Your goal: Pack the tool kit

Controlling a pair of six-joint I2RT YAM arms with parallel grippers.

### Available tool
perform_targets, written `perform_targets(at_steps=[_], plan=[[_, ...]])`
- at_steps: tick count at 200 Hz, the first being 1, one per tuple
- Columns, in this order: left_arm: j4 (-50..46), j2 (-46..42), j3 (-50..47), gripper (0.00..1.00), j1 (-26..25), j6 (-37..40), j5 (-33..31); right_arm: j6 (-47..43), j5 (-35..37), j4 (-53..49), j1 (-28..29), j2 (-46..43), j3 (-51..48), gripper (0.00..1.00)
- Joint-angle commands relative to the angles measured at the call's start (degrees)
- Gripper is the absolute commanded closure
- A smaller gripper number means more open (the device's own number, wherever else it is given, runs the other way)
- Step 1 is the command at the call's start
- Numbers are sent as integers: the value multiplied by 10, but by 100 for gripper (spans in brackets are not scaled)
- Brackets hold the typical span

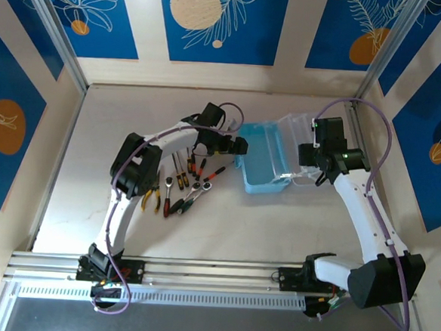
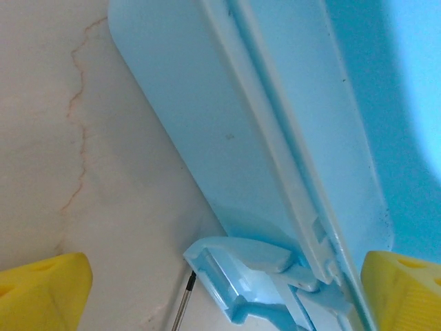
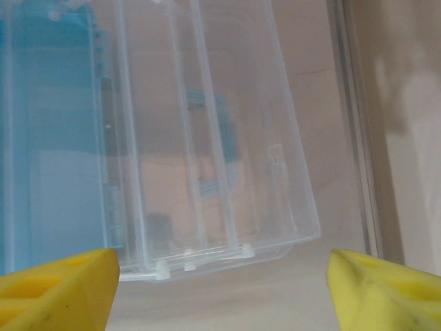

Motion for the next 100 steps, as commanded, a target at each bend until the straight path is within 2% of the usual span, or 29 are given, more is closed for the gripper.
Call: perform_targets(at_steps=[1, 18, 57, 100], plan=[[-55, -2, 38, 0, -2, 33, -31, -10, -52, -1, 20, -21, 21, 11], [-76, -26, 48, 0, 6, 48, -47, -12, -85, 0, 31, -30, 25, 0], [-139, -119, 28, 0, 37, 91, -108, 0, -172, 24, 72, -35, 23, 1], [-167, -271, -168, 0, 47, 118, -187, 16, -210, 57, 133, -5, 12, 1]])
